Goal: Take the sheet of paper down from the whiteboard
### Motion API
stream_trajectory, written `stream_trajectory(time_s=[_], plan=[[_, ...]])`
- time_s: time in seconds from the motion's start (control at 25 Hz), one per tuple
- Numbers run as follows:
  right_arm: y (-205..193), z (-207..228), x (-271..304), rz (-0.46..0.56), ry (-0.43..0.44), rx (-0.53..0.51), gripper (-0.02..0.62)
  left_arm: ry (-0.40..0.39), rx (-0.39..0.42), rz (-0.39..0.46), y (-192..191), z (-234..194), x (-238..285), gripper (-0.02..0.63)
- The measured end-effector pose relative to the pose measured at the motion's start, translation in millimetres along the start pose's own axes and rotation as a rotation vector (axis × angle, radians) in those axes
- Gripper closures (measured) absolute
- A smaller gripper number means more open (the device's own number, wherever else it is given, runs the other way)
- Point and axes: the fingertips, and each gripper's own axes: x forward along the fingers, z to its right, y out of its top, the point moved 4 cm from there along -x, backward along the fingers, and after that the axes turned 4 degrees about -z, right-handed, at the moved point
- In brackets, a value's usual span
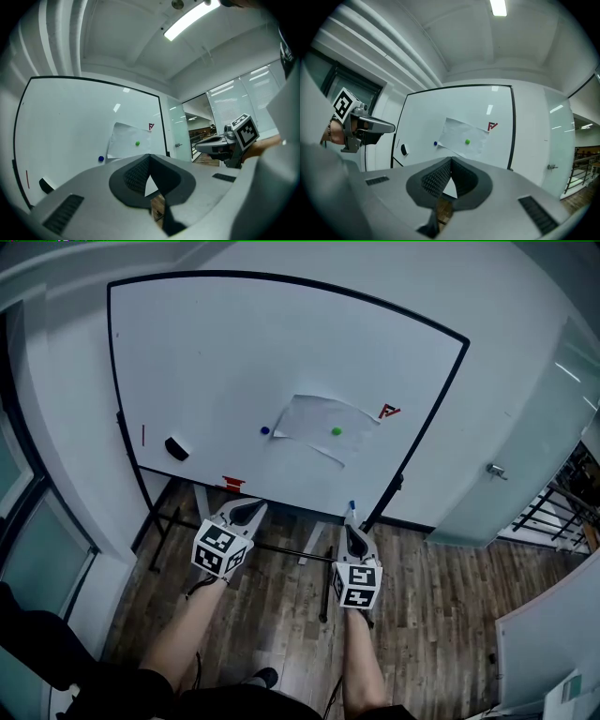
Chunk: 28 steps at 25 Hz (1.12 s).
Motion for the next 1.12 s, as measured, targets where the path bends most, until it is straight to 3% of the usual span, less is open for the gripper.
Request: stream_trajectory(time_s=[0.56,1.12], plan=[[11.3,37.8,39.5,0.032,-0.004,0.009,0.572,0.005,0.026,0.01,16.3,-12.2,50.9,0.586],[0.0,39.3,63.3,0.015,0.005,0.032,0.572,0.027,0.018,-0.021,2.8,-28.8,61.2,0.586]])
